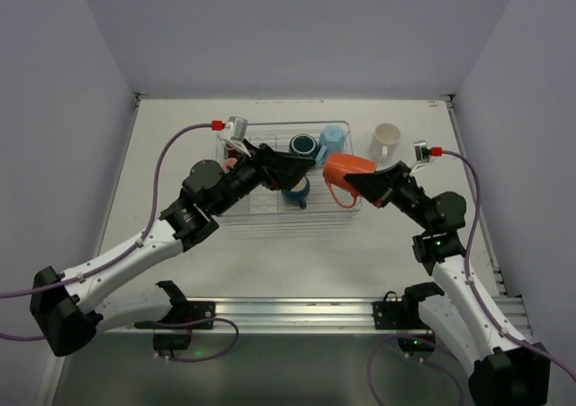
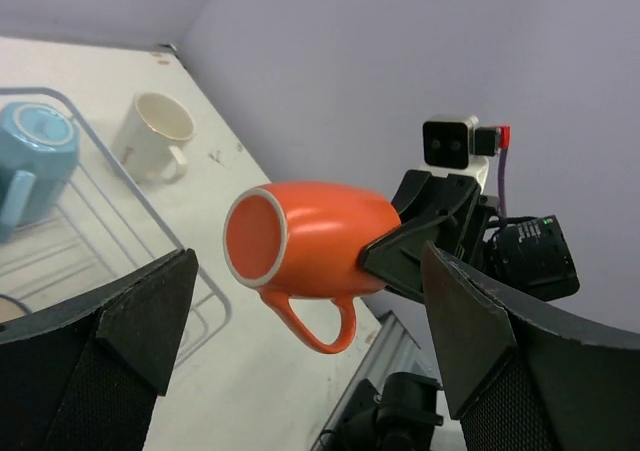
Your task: Unload the cups from the dish rack
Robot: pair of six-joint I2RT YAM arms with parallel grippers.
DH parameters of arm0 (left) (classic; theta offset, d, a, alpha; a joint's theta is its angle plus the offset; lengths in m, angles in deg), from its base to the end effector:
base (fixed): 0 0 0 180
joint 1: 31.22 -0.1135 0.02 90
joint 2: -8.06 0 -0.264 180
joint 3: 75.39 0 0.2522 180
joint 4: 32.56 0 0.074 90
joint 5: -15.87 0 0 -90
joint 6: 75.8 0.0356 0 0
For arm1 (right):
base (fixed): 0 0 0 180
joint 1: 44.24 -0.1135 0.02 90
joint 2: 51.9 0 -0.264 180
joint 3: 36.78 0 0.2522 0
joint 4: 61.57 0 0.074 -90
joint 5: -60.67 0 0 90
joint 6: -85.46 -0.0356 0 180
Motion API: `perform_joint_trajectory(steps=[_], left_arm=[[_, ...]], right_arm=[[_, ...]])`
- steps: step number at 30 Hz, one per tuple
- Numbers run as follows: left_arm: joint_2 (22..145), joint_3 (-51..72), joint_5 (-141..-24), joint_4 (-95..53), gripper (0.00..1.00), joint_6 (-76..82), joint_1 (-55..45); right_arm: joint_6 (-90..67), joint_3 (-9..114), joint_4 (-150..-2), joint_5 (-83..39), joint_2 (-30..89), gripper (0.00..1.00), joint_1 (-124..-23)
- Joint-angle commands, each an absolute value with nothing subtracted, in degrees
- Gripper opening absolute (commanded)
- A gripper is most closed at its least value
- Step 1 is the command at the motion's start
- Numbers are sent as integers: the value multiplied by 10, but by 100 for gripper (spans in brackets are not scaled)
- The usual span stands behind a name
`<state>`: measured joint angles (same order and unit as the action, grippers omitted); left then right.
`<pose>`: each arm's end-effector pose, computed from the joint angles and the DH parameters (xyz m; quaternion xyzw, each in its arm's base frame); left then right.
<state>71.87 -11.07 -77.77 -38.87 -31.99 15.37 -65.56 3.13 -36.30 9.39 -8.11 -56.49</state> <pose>0.1801 -0.1936 0.3656 0.0261 0.6634 -0.5558 0.5003 0.1671 0.0591 0.3162 -0.0299 0.5974 0.6150 0.5139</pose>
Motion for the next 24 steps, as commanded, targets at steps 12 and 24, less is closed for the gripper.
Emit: perform_joint_trajectory(steps=[12,24], left_arm=[[526,-62,-630,72,100,-66,154],[446,-159,-641,45,100,-7,148]], right_arm=[[-248,310,-979,-279,-23,0,-526],[-221,434,-1020,-413,223,0,-412]])
